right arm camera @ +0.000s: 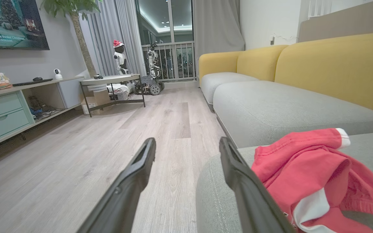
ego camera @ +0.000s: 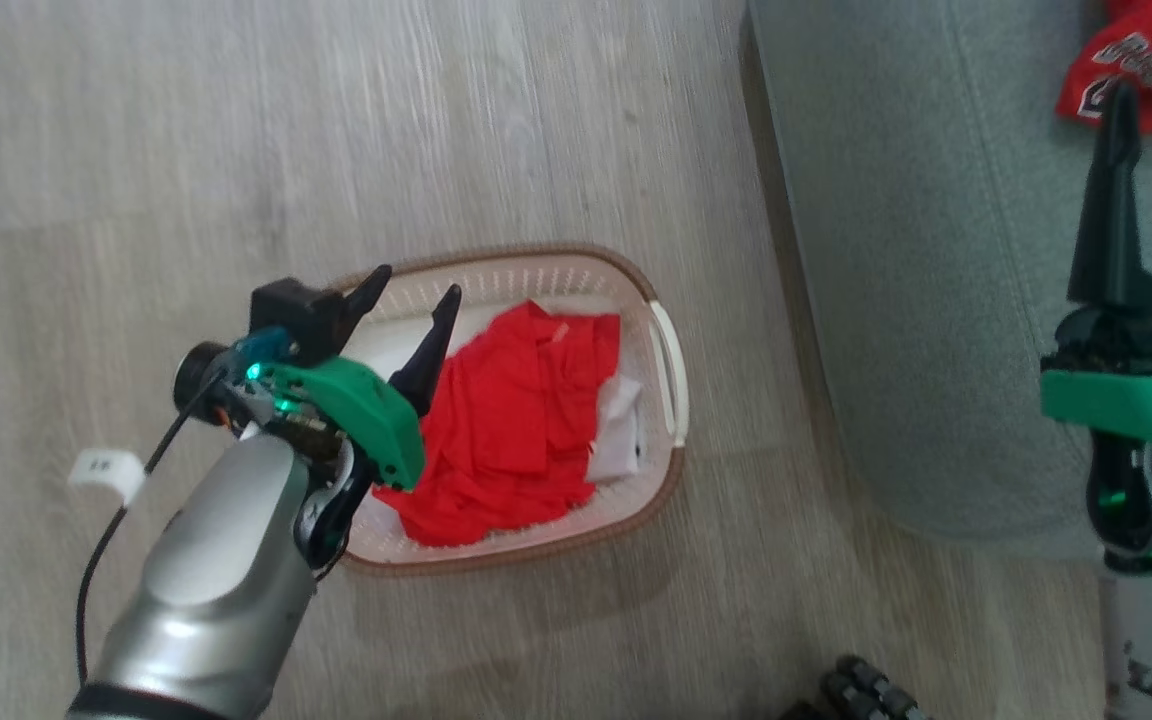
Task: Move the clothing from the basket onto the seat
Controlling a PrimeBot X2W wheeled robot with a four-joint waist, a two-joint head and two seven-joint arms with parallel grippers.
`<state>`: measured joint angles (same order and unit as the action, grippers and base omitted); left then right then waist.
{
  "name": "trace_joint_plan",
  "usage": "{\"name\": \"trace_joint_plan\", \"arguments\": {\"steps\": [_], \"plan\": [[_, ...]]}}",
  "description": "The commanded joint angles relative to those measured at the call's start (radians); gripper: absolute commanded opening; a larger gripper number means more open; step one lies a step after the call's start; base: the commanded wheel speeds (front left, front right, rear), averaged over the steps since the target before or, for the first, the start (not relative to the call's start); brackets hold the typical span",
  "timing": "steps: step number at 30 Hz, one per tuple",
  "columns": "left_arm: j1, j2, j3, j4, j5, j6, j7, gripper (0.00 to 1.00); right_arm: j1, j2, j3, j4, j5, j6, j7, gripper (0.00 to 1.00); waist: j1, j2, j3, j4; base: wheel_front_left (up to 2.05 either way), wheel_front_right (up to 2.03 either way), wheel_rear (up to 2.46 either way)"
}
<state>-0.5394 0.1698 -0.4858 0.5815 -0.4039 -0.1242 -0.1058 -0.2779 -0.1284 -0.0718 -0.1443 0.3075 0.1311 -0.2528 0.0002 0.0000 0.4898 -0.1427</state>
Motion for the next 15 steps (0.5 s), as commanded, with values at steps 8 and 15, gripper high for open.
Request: {"name": "trace_joint_plan", "arguments": {"steps": [8,15], "plan": [[-0.132,0.0,-0.08,0.154,-0.055,-0.006,0.03,1.0,-0.075,0.024,0.022,-0.065,-0.018,0.0,-0.009,1.0,-0.0002,0.0,0.131,-0.049,0.0,0.0,0.0],[-0.232,0.006,-0.167,0.303,-0.113,-0.006,0.082,1.0,-0.141,0.042,0.033,-0.1,-0.029,0.0,-0.009,1.0,-0.0002,0.0,0.229,-0.093,0.0,0.0,0.0]]}}
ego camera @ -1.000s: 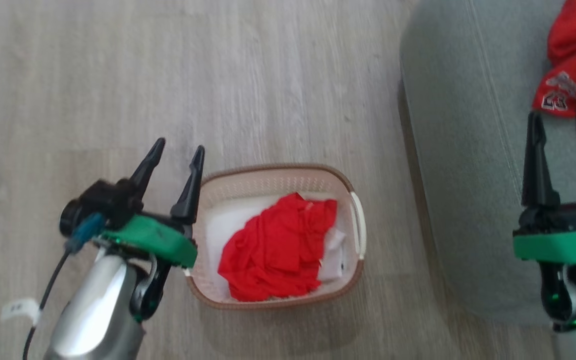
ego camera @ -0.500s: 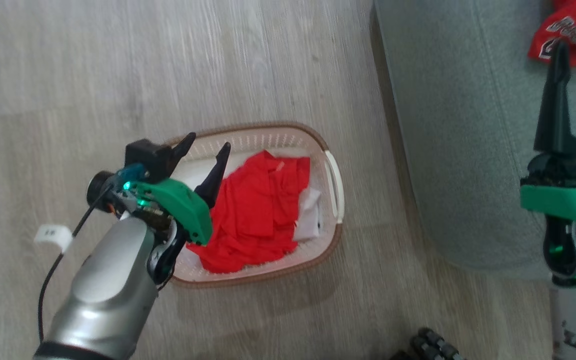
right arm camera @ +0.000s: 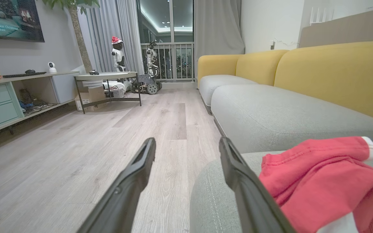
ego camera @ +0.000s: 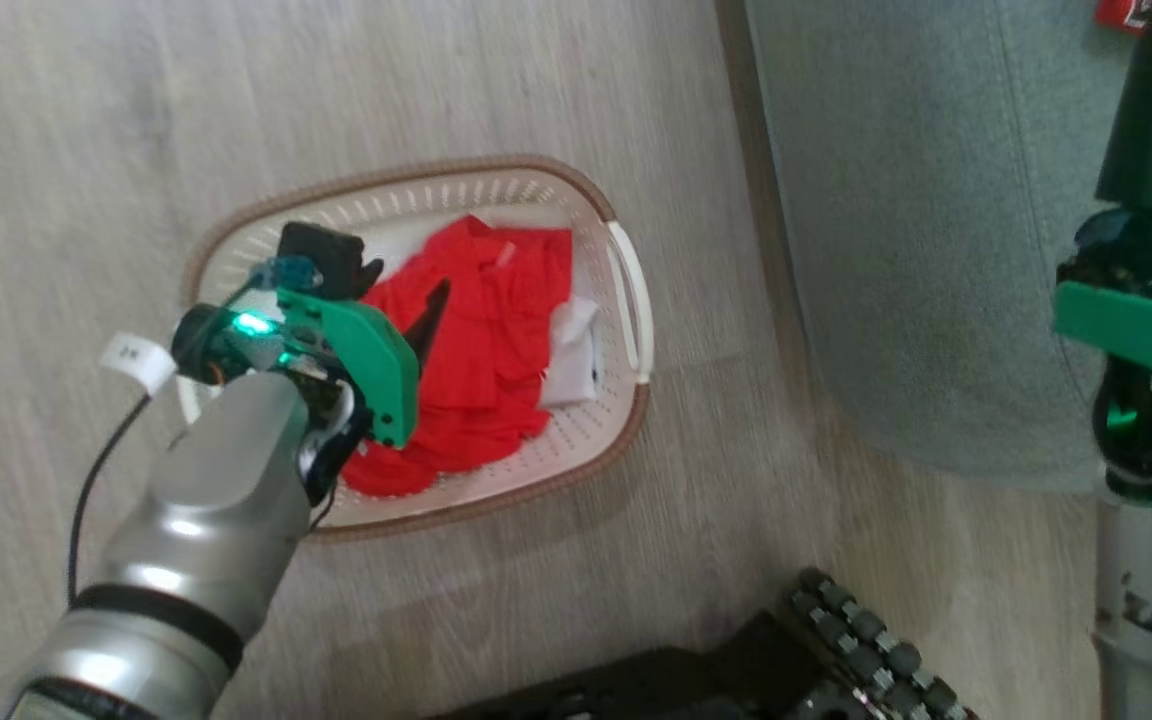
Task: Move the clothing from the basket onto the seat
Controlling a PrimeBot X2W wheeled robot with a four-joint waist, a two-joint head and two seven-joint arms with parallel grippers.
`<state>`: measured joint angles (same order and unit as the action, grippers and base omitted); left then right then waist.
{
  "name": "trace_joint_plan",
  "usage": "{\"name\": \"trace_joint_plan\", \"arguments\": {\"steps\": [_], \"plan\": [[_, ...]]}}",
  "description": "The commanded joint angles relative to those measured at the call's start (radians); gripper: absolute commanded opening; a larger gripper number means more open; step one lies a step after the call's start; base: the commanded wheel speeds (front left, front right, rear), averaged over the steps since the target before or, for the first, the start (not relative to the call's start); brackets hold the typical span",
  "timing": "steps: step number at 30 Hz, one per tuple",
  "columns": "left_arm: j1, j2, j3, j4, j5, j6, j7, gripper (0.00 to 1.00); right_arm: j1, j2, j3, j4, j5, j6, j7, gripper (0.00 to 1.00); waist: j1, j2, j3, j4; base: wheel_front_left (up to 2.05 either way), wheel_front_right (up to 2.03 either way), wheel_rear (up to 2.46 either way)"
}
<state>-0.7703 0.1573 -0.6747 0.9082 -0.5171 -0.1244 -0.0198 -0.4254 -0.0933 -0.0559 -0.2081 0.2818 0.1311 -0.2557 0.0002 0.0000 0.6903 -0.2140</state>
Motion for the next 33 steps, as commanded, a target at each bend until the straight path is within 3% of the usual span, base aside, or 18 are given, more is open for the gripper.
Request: {"name": "trace_joint_plan", "arguments": {"steps": [1,13,18,25,32,33], "plan": [[-0.014,0.02,0.012,-0.004,-0.008,-0.006,0.004,1.0,-0.002,0.01,0.019,-0.043,-0.004,0.0,-0.006,1.0,-0.0002,0.0,0.042,-0.028,0.0,0.0,0.0],[-0.157,0.053,-0.079,0.246,-0.02,-0.006,0.085,1.0,-0.081,0.037,0.033,-0.118,-0.016,0.0,-0.006,1.0,-0.0002,0.0,0.197,-0.096,0.0,0.0,0.0],[-0.18,0.057,-0.134,0.271,-0.018,-0.006,0.118,1.0,-0.088,0.041,0.044,-0.126,-0.013,0.0,-0.006,1.0,-0.0002,0.0,0.227,-0.118,0.0,0.0,0.0],[-0.177,0.062,-0.223,0.275,-0.061,-0.006,0.281,1.0,-0.09,0.043,0.047,-0.125,0.009,0.0,-0.006,1.0,-0.0002,0.0,0.245,-0.136,0.0,0.0,0.0],[-0.198,0.092,-0.283,0.272,-0.065,-0.006,0.307,1.0,-0.09,0.043,0.043,-0.127,0.022,0.0,-0.006,1.0,-0.0002,0.0,0.255,-0.142,0.0,0.0,0.0],[-0.199,0.095,-0.299,0.271,-0.075,-0.006,0.324,0.94,-0.091,0.043,0.042,-0.125,0.023,0.0,-0.006,1.0,-0.0002,0.0,0.257,-0.141,0.0,0.0,0.0]]}}
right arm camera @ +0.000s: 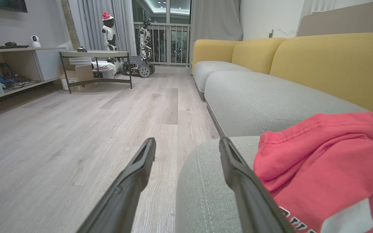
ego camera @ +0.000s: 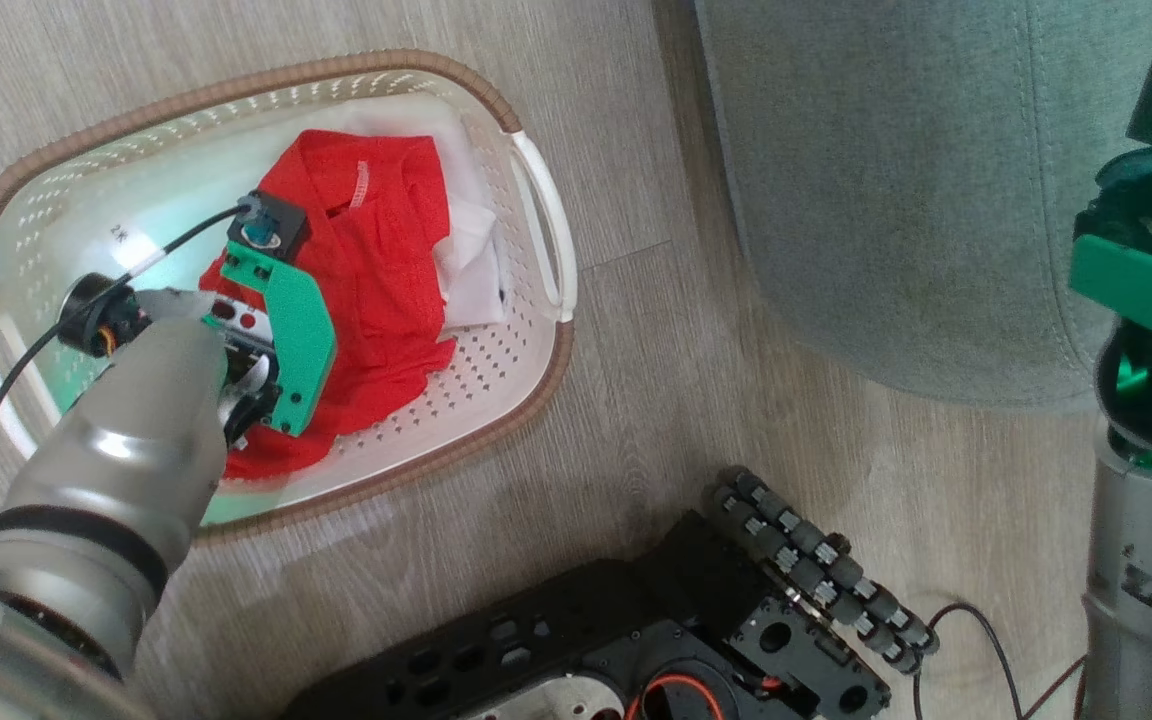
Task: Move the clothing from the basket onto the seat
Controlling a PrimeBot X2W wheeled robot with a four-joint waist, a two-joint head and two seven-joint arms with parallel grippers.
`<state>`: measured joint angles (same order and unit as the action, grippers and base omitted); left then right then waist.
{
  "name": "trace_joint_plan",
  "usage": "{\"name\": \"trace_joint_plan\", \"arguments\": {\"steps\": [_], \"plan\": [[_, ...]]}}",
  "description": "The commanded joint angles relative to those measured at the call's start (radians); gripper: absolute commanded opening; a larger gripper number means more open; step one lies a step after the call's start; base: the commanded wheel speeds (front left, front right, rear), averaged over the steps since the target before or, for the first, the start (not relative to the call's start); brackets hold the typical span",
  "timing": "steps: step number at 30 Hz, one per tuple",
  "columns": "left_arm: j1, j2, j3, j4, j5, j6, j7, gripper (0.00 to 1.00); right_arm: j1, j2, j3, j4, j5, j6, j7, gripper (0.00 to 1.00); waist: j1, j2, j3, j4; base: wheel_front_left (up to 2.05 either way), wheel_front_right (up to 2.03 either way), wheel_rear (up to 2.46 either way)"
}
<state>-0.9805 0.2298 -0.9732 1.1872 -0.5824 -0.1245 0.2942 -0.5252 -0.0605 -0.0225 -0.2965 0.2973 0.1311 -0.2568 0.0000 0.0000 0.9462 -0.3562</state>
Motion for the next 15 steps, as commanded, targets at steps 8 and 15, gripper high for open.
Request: {"name": "trace_joint_plan", "arguments": {"steps": [8,15], "plan": [[0.013,0.036,-0.054,-0.053,-0.051,-0.006,-0.013,0.0,0.002,0.01,0.005,-0.027,0.001,0.0,-0.005,1.0,0.0,0.0,-0.018,0.01,0.0,0.0,0.0],[0.022,0.019,-0.097,-0.103,-0.113,-0.006,-0.065,0.0,0.009,0.01,-0.01,-0.02,-0.008,0.0,-0.005,1.0,0.0,0.0,-0.087,0.028,0.0,0.0,0.0]]}}
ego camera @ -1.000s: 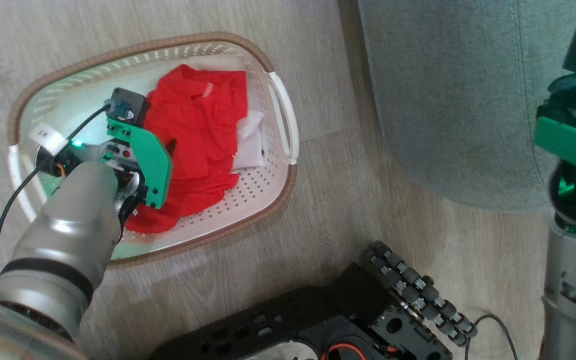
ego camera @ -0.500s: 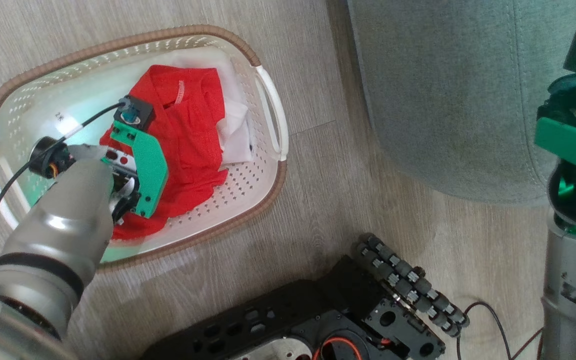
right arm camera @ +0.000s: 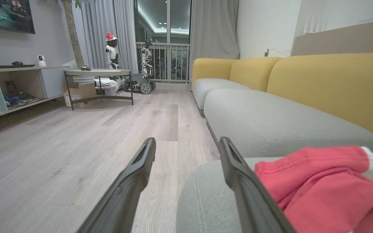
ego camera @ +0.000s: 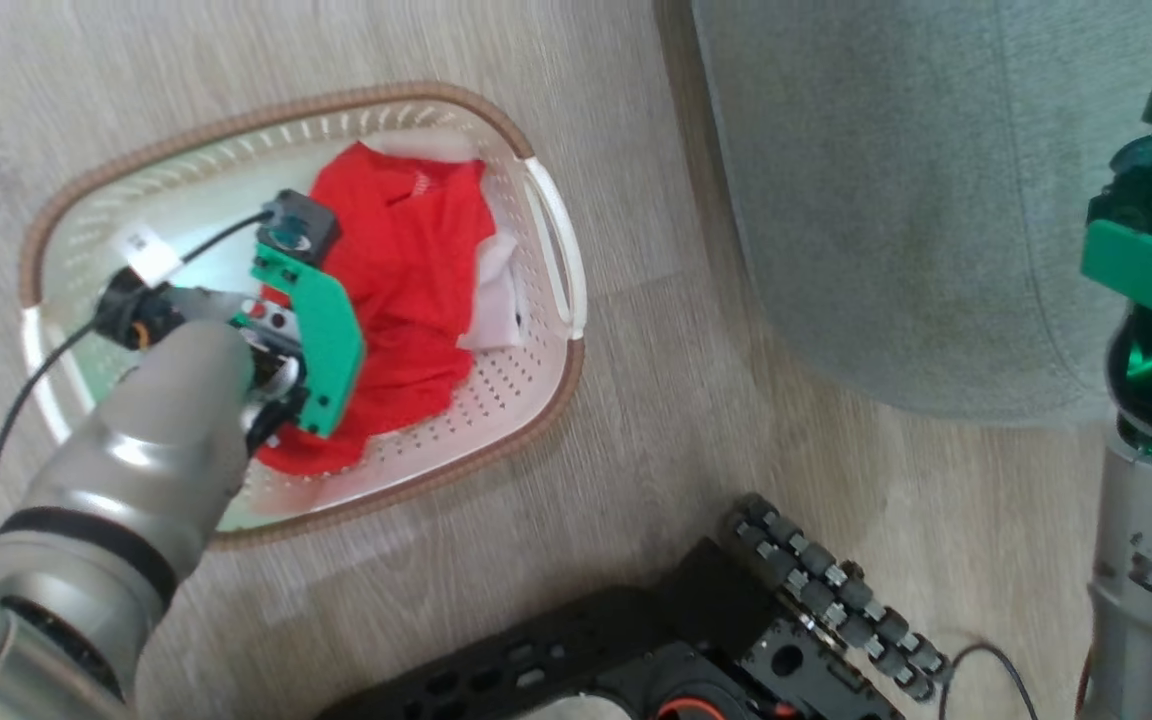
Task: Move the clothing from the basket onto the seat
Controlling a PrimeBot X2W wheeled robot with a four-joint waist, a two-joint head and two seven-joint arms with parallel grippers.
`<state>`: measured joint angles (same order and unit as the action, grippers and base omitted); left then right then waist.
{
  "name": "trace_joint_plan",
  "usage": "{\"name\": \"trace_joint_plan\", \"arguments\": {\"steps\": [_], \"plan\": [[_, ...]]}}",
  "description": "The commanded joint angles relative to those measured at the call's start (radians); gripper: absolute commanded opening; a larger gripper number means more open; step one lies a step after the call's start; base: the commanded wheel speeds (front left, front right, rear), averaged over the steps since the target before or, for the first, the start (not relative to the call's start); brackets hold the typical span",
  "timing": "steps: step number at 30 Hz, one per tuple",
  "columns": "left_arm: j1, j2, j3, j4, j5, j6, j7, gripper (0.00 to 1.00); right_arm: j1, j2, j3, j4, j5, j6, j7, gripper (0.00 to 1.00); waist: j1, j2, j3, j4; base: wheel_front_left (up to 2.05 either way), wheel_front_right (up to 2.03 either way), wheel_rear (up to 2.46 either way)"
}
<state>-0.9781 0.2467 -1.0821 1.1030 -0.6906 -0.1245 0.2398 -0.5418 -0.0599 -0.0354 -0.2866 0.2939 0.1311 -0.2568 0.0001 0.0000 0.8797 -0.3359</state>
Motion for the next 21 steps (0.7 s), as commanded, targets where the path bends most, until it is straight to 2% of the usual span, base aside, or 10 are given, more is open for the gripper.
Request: {"name": "trace_joint_plan", "arguments": {"steps": [1,11,21], "plan": [[0.023,-0.002,0.005,-0.027,-0.014,-0.006,-0.022,0.0,0.032,0.01,-0.002,-0.028,-0.007,0.0,-0.005,1.0,-0.0001,0.0,-0.036,0.014,0.0,0.0,0.0],[0.072,-0.028,-0.111,-0.17,-0.086,-0.006,-0.171,0.0,0.126,0.005,-0.047,0.012,-0.031,0.0,-0.005,1.0,-0.0001,0.0,-0.235,0.087,0.0,0.0,0.0],[0.103,-0.048,-0.141,-0.27,-0.135,-0.006,-0.345,0.0,0.218,-0.044,-0.052,0.071,-0.019,0.0,-0.005,1.0,-0.0001,0.0,-0.436,0.167,0.0,0.0,0.0]]}}
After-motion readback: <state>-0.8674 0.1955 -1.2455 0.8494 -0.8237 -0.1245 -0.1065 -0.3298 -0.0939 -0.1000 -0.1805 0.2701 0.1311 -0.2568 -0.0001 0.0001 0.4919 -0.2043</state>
